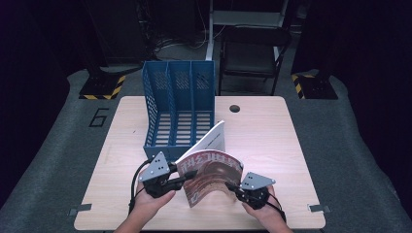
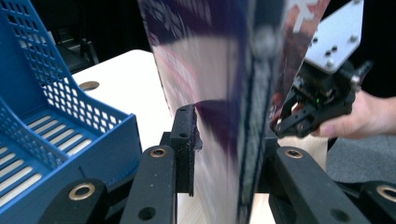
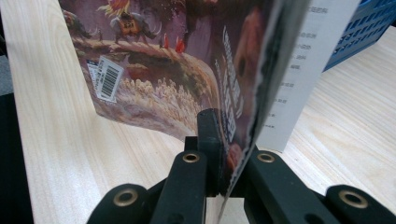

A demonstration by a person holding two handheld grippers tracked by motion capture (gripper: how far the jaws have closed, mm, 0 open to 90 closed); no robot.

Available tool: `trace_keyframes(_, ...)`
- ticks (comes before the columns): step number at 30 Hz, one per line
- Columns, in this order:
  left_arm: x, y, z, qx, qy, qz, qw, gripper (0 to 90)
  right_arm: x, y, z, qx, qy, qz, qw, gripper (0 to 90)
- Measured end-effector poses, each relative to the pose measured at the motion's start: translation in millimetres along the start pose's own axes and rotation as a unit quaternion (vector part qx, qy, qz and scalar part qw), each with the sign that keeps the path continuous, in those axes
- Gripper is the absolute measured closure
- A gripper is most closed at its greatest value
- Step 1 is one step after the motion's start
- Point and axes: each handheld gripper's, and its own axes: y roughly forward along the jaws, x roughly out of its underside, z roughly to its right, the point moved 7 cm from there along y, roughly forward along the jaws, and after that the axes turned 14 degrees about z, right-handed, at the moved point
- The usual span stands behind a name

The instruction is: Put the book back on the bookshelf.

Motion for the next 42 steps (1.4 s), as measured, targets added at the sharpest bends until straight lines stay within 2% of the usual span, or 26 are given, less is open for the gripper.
trace_keyframes(7,-3.9,6.4,1.2,0.007,-0.002,-0.006,1.0000,71.2,0.5,-1.6,0.5,-0.002,0.002,-0.003,1.0000,88.2)
trace_keyframes(9,-4.9,8.2,2.0,0.008,-0.010,-0.008,0.9999,71.3,0.4,-1.4,0.5,-0.001,0.004,-0.001,1.0000,88.2)
trace_keyframes(11,-6.0,9.6,0.7,0.009,-0.003,-0.011,0.9999,72.2,0.5,-1.5,0.3,-0.003,0.005,-0.004,1.0000,88.2)
trace_keyframes(14,-6.9,11.0,2.0,0.011,-0.016,-0.014,0.9997,72.9,0.4,-1.4,0.8,-0.005,0.006,-0.003,1.0000,88.2)
trace_keyframes(19,-9.4,12.1,2.4,0.014,-0.014,-0.028,0.9994,74.6,0.3,-0.8,0.4,-0.012,0.009,-0.003,0.9999,88.2)
trace_keyframes(21,-11.0,12.5,3.6,0.015,-0.021,-0.033,0.9991,74.6,0.4,-0.8,0.0,-0.015,0.010,-0.004,0.9998,88.2)
trace_keyframes(25,-15.1,13.4,6.6,0.018,-0.019,-0.035,0.9990,76.0,0.7,-0.7,0.1,-0.018,0.011,-0.005,0.9998,88.2)
trace_keyframes(27,-16.0,12.6,7.9,0.021,-0.002,-0.044,0.9988,78.9,1.0,-0.7,0.3,-0.020,0.012,-0.006,0.9997,88.1)
trace_keyframes(32,-16.1,12.9,12.6,0.027,0.003,-0.043,0.9987,83.0,2.8,-1.4,1.4,-0.028,0.025,-0.008,0.9993,87.3)
trace_keyframes(34,-16.0,12.5,14.8,0.033,0.001,-0.043,0.9985,83.2,2.8,-1.7,2.4,-0.027,0.031,-0.007,0.9991,82.6)
trace_keyframes(37,-15.8,10.9,18.7,0.051,0.005,-0.047,0.9976,83.5,2.6,-2.3,8.6,-0.011,0.047,-0.001,0.9988,69.6)
trace_keyframes(42,-15.9,9.3,24.6,0.068,0.022,-0.055,0.9959,83.6,3.3,-4.6,12.3,-0.012,0.070,0.005,0.9975,63.0)
